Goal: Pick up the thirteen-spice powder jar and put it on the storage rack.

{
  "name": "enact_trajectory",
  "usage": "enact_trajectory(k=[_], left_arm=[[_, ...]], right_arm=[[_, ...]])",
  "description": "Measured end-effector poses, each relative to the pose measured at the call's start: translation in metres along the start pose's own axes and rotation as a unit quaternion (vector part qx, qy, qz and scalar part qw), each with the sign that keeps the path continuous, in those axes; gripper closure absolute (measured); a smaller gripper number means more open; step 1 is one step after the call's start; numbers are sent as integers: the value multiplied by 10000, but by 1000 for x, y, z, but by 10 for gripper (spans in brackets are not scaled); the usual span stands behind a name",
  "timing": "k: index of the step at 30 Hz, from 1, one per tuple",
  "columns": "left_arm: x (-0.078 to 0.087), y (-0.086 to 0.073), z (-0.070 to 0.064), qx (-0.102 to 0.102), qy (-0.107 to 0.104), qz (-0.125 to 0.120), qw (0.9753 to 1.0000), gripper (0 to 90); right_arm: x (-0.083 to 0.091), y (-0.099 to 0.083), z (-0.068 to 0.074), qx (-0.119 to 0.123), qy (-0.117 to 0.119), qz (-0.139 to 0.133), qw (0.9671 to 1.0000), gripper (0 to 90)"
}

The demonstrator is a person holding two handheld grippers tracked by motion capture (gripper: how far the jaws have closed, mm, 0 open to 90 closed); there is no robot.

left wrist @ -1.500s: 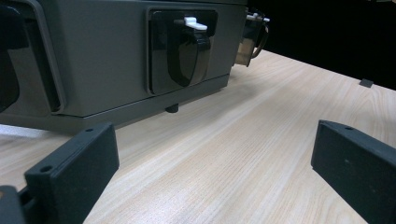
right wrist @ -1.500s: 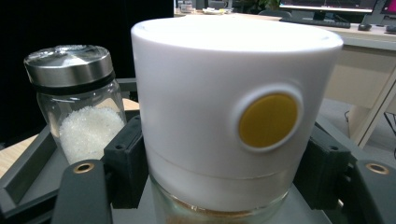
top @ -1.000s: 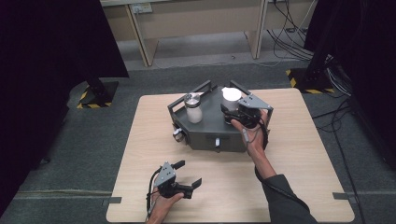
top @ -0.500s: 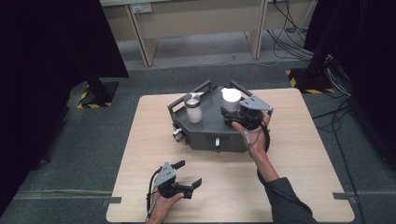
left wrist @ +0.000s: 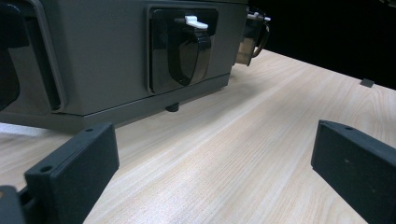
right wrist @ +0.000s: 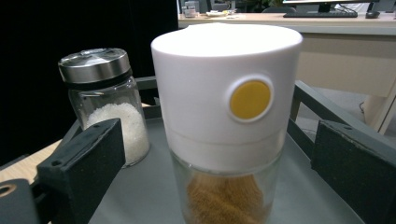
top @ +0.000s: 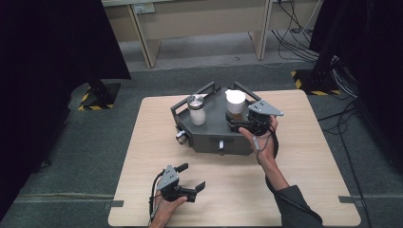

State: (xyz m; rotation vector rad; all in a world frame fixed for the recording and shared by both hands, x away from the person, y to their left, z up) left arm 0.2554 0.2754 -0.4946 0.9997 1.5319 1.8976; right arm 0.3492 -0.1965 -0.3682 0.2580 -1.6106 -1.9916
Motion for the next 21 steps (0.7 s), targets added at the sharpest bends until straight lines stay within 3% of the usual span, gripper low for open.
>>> enact_trajectory(k=[21], left_arm=[[-1,-1,0,17,-2,10,10000,3]], right_arm=[[37,-20,-7,-102,401,-176,9990,18]])
Point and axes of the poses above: each handheld gripper's, and its own axes: x roughly backward along the jaws, y roughly out of its top, z roughly to its left, the point moved 1 cm from there along -x, roughly forward along the jaws, and after that the axes turned 13 degrees about -x, right-handed, at the moved point
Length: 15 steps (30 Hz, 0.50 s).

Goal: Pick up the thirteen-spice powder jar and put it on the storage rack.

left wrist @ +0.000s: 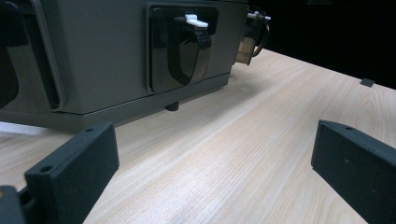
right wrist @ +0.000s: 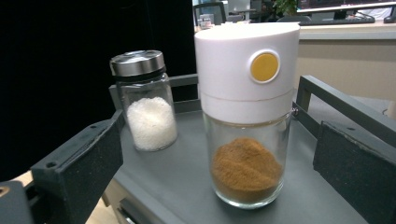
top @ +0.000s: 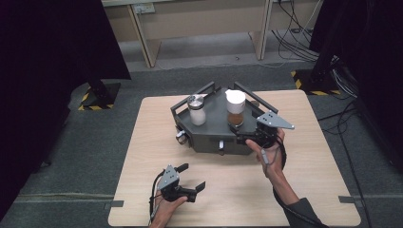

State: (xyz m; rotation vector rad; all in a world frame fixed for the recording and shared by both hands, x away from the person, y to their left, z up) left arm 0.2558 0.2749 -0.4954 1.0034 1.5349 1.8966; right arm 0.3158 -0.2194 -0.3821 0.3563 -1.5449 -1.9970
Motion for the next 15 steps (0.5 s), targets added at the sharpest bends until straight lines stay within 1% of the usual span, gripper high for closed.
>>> enact_trajectory(k=[4,7,10,15], left_arm=[[0,0,0,-1,0,1,10000,3],[0,0,0,6,0,-2,10000,3],[0,0,0,7,1,-2,10000,3],[0,0,0,9,1,-5,10000,3]], right_arm=[[6,-4,0,-28,52,-21,10000,17],[12,-9,-2,-103,85,-37,9999,17],[16,-14,-3,-125,107,-22,9999,17],[22,-22,-5,-218,146,-7,9997,15]])
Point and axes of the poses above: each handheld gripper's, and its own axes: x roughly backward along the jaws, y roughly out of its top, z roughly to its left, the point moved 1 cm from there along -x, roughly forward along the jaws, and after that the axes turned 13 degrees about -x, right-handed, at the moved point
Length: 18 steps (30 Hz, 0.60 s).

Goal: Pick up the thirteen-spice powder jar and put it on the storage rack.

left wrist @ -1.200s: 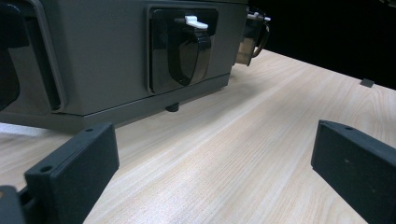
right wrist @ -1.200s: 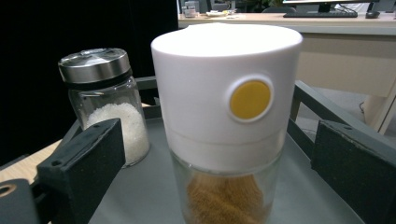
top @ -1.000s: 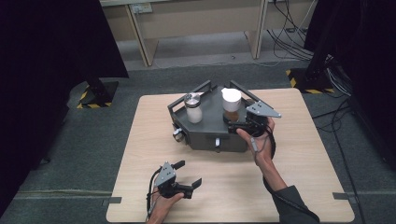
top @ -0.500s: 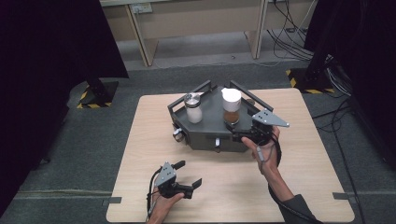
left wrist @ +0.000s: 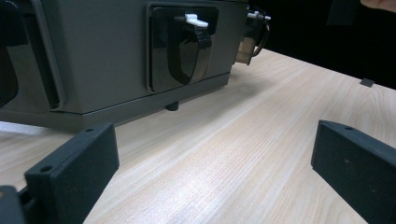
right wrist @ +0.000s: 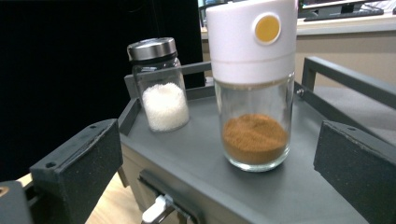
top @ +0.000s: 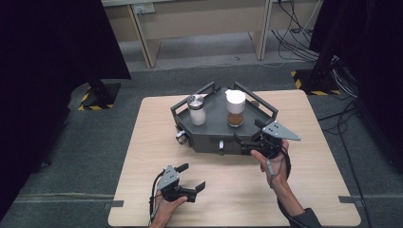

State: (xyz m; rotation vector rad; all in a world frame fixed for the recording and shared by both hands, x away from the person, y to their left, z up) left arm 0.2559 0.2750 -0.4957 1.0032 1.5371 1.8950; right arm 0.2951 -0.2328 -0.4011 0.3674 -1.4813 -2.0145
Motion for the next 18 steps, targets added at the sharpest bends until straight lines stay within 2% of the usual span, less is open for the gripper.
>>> enact_trajectory(k=[18], left_arm=[[0,0,0,1,-2,16,10000,3]], right_arm=[[15,-27,-2,-146,253,152,9995,11]])
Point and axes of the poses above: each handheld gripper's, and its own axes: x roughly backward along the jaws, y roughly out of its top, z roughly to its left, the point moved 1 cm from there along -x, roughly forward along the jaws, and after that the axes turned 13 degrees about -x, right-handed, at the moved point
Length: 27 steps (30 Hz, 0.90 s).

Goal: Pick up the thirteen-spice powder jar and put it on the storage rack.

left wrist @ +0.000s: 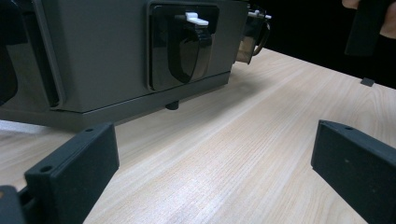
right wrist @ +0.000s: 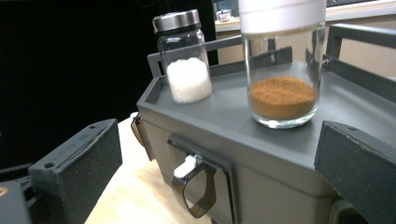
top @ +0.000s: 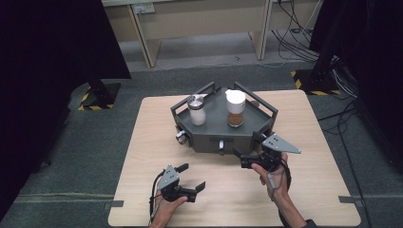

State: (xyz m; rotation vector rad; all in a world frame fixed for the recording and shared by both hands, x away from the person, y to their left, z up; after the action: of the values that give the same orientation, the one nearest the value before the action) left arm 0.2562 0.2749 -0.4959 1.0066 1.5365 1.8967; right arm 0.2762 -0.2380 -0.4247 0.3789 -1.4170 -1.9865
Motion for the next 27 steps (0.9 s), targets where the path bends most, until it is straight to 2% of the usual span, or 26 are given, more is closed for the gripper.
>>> enact_trajectory(k=[17,27], left_arm=[[0,0,0,-4,-1,4,10000,3],[0,0,0,-8,-2,-3,10000,3]], right_arm=[[4,-26,-2,-72,87,126,9999,11],[8,-33,-2,-77,147,180,9997,11]])
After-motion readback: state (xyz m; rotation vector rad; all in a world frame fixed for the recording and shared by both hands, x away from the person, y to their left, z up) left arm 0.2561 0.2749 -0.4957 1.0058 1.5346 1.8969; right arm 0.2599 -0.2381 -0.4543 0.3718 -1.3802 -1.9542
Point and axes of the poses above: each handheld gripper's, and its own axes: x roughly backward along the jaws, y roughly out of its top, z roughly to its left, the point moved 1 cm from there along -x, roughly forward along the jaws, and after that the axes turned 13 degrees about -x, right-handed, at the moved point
